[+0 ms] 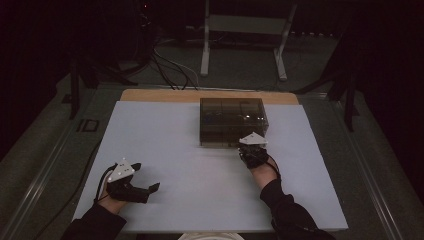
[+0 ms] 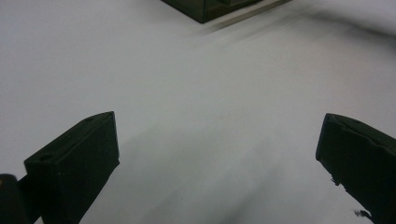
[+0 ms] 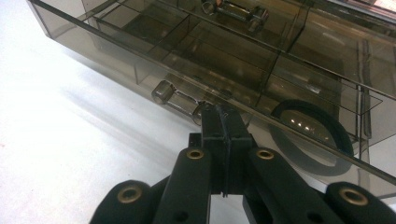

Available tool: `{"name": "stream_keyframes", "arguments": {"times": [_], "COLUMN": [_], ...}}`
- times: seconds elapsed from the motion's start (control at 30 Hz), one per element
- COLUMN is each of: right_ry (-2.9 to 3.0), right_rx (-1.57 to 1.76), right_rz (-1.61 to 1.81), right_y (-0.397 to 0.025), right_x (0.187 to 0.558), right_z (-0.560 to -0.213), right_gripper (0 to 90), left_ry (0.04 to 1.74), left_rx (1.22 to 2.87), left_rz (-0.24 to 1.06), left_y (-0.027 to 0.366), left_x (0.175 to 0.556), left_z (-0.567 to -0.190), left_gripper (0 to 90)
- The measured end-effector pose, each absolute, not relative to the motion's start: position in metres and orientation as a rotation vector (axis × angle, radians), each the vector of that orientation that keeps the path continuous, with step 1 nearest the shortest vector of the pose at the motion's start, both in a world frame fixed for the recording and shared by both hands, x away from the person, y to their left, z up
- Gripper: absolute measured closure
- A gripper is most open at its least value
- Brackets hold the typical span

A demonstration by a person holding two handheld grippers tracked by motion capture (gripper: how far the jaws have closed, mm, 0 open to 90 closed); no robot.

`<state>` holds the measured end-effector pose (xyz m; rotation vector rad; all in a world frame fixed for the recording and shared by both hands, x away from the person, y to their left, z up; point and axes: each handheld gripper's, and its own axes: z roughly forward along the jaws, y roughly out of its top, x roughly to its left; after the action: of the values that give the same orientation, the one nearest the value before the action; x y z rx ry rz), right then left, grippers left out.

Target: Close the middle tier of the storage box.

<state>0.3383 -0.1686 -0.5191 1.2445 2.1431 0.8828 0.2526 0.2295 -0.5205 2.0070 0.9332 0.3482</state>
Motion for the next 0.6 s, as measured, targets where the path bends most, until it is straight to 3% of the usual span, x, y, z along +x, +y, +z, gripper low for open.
{"name": "stream_keyframes", "arguments": {"times": [0.6], "right_ry": [2.141], "right_rx": [1.260], "right_rz": [0.873], "right_y": [-0.1680], "right_x": [0.3467], "right_z": [-0.5185], "right_gripper": [90.0], "left_ry": [0.928], "left_rx": [2.010], "left_rz": [0.353], "left_y": [0.2295], "left_x": [0.2525], "left_z": [-0.5198], "left_gripper": [0.9]}}
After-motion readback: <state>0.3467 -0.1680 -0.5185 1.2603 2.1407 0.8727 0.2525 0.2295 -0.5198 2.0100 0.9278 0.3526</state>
